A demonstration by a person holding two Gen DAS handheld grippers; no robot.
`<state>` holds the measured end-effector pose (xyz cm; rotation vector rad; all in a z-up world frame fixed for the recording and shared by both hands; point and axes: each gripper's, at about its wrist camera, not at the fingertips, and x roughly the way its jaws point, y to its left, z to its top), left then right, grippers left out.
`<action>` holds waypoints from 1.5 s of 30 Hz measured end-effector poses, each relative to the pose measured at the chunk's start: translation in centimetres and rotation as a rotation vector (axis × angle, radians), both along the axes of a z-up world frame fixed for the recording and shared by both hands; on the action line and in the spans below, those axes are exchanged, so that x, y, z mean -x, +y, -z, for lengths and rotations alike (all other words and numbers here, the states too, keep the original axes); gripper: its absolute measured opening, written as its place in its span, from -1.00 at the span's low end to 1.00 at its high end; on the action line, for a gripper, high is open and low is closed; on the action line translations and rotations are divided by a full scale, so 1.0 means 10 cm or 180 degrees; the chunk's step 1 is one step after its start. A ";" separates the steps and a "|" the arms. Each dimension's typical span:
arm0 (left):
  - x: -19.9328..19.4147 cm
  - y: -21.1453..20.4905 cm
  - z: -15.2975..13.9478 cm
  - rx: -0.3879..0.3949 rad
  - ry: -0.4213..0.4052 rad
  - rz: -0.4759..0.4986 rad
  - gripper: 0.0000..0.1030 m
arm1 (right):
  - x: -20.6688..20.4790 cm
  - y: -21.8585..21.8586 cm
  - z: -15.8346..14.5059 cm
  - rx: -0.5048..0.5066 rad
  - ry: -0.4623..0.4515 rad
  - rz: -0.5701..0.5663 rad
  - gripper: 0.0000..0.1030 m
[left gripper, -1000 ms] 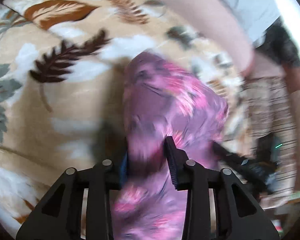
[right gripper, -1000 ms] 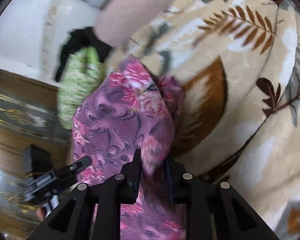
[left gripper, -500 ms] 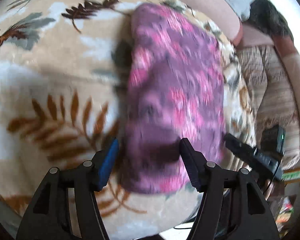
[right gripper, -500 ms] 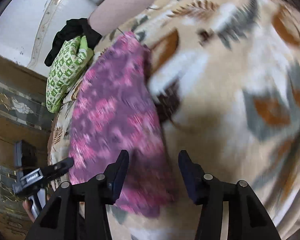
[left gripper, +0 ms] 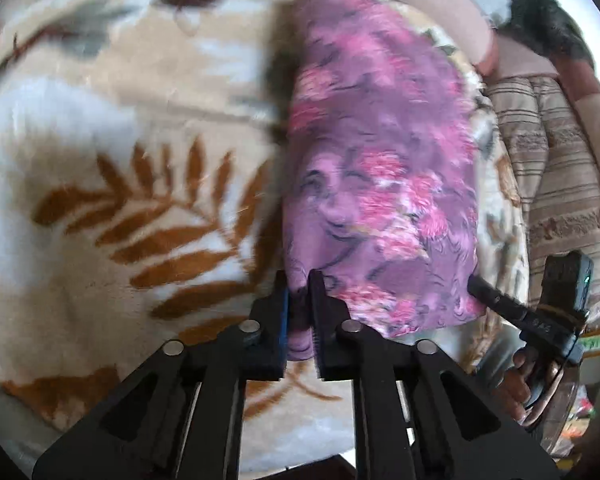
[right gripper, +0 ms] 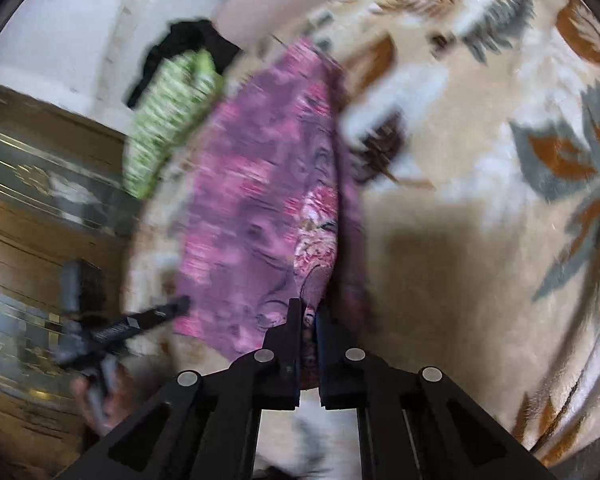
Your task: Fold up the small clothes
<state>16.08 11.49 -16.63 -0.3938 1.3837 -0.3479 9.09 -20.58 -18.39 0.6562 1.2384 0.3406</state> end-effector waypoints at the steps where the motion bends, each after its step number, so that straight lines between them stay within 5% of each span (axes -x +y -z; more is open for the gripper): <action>1: 0.00 0.03 -0.02 0.0074 0.0014 -0.0053 -0.76 | -0.02 -0.03 0.04 -0.0117 0.0043 0.0055 -0.89; 4: 0.03 0.08 -0.13 -0.0055 -0.0174 -0.0071 -0.75 | -0.03 -0.10 -0.11 -0.0073 -0.0179 0.0073 -0.90; 9: 0.10 0.03 -0.17 -0.0250 -0.0231 -0.0032 -0.72 | -0.06 -0.14 0.01 -0.0092 -0.0008 0.0116 -0.83; 11: 0.14 -0.05 -0.26 -0.0334 -0.0356 0.0022 -0.26 | -0.04 -0.20 -0.10 -0.0068 -0.0177 0.0154 -0.83; 12: 0.16 -0.09 -0.29 -0.0349 -0.0404 0.0021 -0.08 | -0.01 -0.24 -0.14 -0.0032 -0.0248 0.0177 -0.70; 13: 0.18 -0.13 -0.30 -0.0359 -0.0449 0.0014 0.16 | 0.00 -0.24 -0.15 -0.0014 -0.0277 0.0194 -0.33; 15: 0.21 -0.19 -0.32 -0.0418 -0.0522 0.0050 0.17 | 0.00 -0.22 -0.15 0.0019 -0.0289 0.0261 0.32; 16: 0.20 -0.21 -0.32 -0.0454 -0.0537 0.0070 0.17 | 0.00 -0.21 -0.16 0.0017 -0.0295 0.0267 0.34; 21: 0.17 -0.25 -0.13 -0.0448 -0.0349 0.0048 0.17 | -0.03 -0.01 -0.09 0.0114 -0.0241 0.0101 0.30; 24: 0.16 -0.27 -0.12 -0.0507 -0.0394 0.0037 0.17 | -0.04 0.06 -0.09 0.0323 -0.0264 0.0049 -0.14; 25: 0.16 -0.26 -0.12 -0.0523 -0.0405 0.0023 0.09 | -0.04 0.06 -0.07 0.0385 -0.0247 0.0039 -0.31; 26: 0.17 -0.26 -0.13 -0.0561 -0.0419 -0.0014 -0.38 | -0.02 0.05 -0.06 0.0431 -0.0240 0.0032 -0.44; 27: 0.18 -0.26 -0.15 -0.0577 -0.0428 0.0006 -0.72 | -0.02 0.06 -0.07 0.0456 -0.0231 0.0017 -0.84; 28: 0.18 -0.25 -0.16 -0.0573 -0.0424 0.0024 -0.84 | -0.01 0.05 -0.09 0.0382 -0.0250 0.0007 -0.90; 35: 0.12 -0.09 -0.36 -0.0291 -0.0401 -0.0050 -0.78 | -0.05 0.05 -0.21 0.0578 -0.0219 -0.0047 -0.86; 37: 0.07 0.01 -0.53 -0.0175 -0.0558 -0.0155 -0.47 | -0.09 -0.04 -0.37 0.0574 -0.0319 0.0094 -0.73; 38: 0.02 0.05 -0.63 -0.0140 -0.0648 -0.0219 0.06 | -0.15 -0.06 -0.44 0.0521 -0.0401 0.0078 -0.63; 40: -0.15 0.06 -0.77 -0.0279 -0.0817 -0.0325 0.62 | -0.32 -0.10 -0.57 0.0500 -0.0567 0.0133 0.22; 45: -0.91 -0.08 -0.70 -0.0444 -0.0870 -0.0223 0.62 | -1.07 -0.15 -0.70 0.0409 -0.0697 0.0218 0.38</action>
